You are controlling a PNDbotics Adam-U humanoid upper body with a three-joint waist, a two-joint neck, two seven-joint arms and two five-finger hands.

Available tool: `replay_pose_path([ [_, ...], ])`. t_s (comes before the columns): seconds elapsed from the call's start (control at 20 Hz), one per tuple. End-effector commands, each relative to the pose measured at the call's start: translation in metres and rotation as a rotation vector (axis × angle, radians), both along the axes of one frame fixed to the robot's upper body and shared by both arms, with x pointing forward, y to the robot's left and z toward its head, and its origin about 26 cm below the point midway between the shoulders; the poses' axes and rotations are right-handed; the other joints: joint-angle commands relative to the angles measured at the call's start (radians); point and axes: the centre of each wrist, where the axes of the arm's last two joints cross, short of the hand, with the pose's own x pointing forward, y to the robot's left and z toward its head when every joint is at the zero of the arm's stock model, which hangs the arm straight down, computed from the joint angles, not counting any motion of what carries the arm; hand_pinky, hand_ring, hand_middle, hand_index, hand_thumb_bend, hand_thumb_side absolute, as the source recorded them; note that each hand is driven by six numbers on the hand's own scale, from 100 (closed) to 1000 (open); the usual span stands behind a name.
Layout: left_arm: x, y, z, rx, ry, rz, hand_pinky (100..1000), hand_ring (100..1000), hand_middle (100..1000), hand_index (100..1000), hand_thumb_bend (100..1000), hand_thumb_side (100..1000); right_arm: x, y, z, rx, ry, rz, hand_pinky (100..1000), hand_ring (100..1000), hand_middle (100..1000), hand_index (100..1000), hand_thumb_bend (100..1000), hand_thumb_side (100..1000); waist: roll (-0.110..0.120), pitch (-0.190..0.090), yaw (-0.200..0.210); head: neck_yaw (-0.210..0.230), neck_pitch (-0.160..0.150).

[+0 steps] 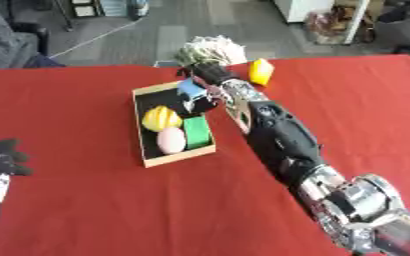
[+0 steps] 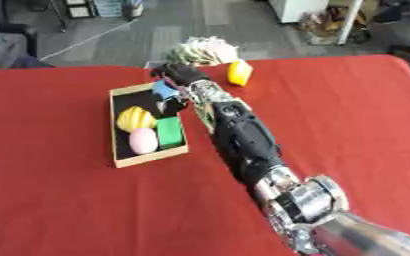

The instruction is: Pick up objects on the table and place them in the box.

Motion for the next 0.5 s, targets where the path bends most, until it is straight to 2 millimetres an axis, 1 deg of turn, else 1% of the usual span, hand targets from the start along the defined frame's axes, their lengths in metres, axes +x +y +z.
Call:
replay_pose_path([
  [0.05, 0.001, 0.001, 0.005, 0.006, -0.018, -0.006, 753, 605, 615, 814, 100, 638, 0.004, -0.007, 0.013, 0.002, -0.008, -0.010, 660, 656, 677, 887, 100, 232, -0.013, 0.003, -0.003, 0.001, -0.014],
  [0.15, 0.001, 0.001, 0.005, 0.006, -0.018, -0.002, 753, 605, 614, 814, 100, 639, 0.004, -0.008, 0.012, 0.006, 0.015, -0.007, 675, 692, 695, 897, 100, 231, -0.014, 0.003, -0.005, 0.001, -0.015],
  [0.2, 0.001, 0.002, 0.005, 0.005, -0.017, -0.001, 754, 605, 614, 814, 100, 640, 0.004, -0.008, 0.013, 0.009, 0.025, -0.006, 684, 711, 708, 903, 100, 256, -0.014, 0.003, -0.006, 0.001, -0.016],
  [0.25, 0.001, 0.002, 0.004, 0.005, -0.016, -0.001, 754, 605, 615, 814, 100, 641, 0.004, -0.009, 0.014, 0.013, 0.036, -0.002, 701, 739, 733, 915, 100, 359, -0.014, 0.003, -0.007, 0.001, -0.017],
  [0.3, 0.001, 0.002, 0.004, 0.006, -0.016, -0.001, 754, 605, 614, 814, 100, 642, 0.005, -0.009, 0.015, 0.015, 0.046, 0.003, 717, 760, 751, 921, 100, 439, -0.015, 0.004, -0.008, 0.001, -0.018],
  [0.4, 0.001, 0.002, 0.004, 0.007, -0.015, -0.001, 754, 605, 614, 814, 100, 645, 0.005, -0.008, 0.019, 0.026, 0.065, 0.020, 762, 819, 802, 937, 100, 569, -0.016, 0.004, -0.012, 0.001, -0.018],
  [0.45, 0.001, 0.002, 0.004, 0.008, -0.014, 0.000, 754, 604, 614, 814, 100, 645, 0.005, -0.008, 0.021, 0.028, 0.075, 0.031, 777, 837, 821, 943, 100, 594, -0.017, 0.004, -0.013, -0.001, -0.019],
  [0.5, 0.001, 0.002, 0.003, 0.008, -0.013, 0.001, 754, 604, 614, 814, 100, 645, 0.006, -0.008, 0.023, 0.030, 0.084, 0.040, 777, 837, 821, 943, 100, 594, -0.018, 0.004, -0.014, -0.002, -0.019],
])
